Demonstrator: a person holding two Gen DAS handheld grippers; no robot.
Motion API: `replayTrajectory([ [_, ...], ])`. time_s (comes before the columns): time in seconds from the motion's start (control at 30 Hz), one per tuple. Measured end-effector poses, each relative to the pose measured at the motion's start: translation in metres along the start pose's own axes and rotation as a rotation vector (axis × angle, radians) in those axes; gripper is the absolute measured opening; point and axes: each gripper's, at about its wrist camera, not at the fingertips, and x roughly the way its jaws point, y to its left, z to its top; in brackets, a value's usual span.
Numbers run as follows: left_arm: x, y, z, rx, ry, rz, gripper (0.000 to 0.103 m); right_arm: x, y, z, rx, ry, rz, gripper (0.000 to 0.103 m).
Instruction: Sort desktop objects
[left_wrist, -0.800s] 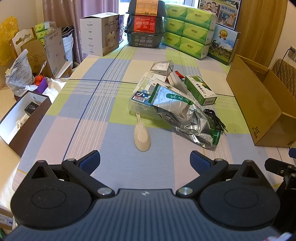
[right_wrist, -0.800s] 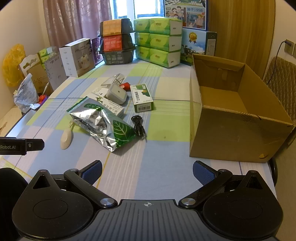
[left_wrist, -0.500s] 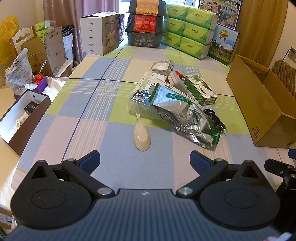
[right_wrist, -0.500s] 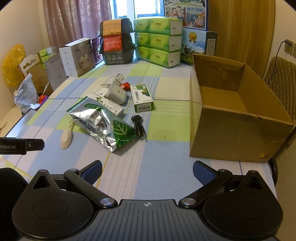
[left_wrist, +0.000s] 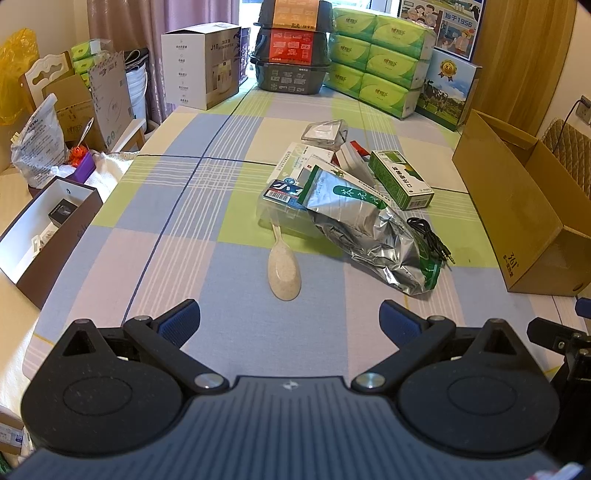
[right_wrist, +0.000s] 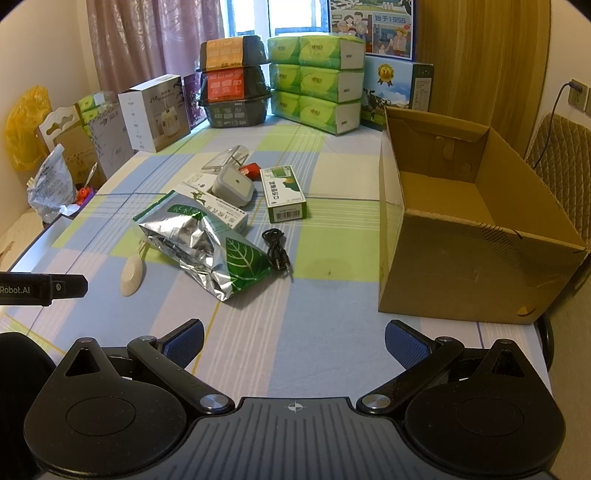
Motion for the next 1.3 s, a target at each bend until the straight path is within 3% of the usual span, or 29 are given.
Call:
replayTrajectory([
  [1.17, 0.0011, 0.0001, -0.0034, -0.015, 0.001, 0.003, 0.101, 0.0030, 0.0016, -0.0047, -0.009, 0.002, -0.003, 0.101],
  [1.3, 0.0041, 0.0003, -0.0023, -0.010, 0.027, 0.029, 0.101, 0.0043, 0.0029, -0.0042, -0.024, 0.001, 0.019, 0.101],
])
